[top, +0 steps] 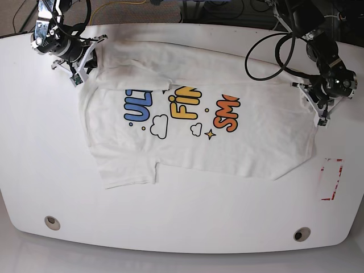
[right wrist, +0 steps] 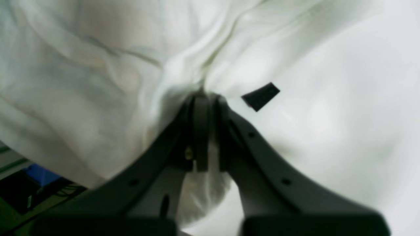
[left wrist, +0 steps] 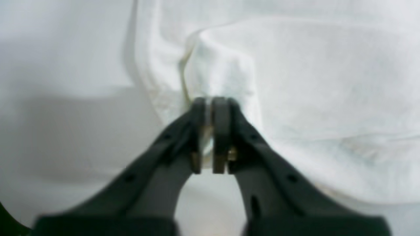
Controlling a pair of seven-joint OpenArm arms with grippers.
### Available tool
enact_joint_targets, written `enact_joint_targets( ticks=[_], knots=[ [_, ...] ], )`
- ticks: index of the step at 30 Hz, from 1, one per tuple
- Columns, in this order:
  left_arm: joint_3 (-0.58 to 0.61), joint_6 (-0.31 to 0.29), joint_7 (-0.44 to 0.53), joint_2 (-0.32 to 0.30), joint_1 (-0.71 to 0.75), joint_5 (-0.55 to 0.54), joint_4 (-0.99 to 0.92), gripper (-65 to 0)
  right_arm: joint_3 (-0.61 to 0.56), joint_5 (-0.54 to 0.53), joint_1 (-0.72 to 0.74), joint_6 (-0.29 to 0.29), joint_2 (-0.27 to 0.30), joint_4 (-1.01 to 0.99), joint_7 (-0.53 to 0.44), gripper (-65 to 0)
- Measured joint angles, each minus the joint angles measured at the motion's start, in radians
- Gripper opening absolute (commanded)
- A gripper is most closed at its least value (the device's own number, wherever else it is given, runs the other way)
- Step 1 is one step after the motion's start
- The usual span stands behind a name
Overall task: Layout the t-shirt on the table in an organized manner, then fold the t-shirt properly
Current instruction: 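Reposition the left gripper along the shirt edge and grasp it, then pull the shirt edge with both grippers to straighten the shirt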
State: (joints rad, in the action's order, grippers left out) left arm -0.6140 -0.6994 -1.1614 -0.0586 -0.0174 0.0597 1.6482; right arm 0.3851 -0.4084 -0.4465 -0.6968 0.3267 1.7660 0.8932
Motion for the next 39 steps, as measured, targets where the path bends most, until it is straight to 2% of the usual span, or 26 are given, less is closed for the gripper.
enact_joint_targets(
  ticks=[13, 24, 39],
  knots=[
    [0.005, -0.001, -0.001, -0.043, 0.000, -0.004, 0.027, -65.0, 0.000, 0.000, 0.001, 0.000, 0.000, 0.000, 0.000, -64.8],
    [0.002, -0.002, 0.001, -0.129, -0.047, -0.008, 0.089, -65.0, 0.000, 0.000, 0.001, 0.000, 0.000, 0.000, 0.000, -64.8],
    [0.071, -0.001, 0.000, -0.231, -0.128, -0.009, -0.017, -64.4, -0.001, 0.000, 0.003, 0.000, -0.003, 0.000, 0.000, -64.8]
  ],
)
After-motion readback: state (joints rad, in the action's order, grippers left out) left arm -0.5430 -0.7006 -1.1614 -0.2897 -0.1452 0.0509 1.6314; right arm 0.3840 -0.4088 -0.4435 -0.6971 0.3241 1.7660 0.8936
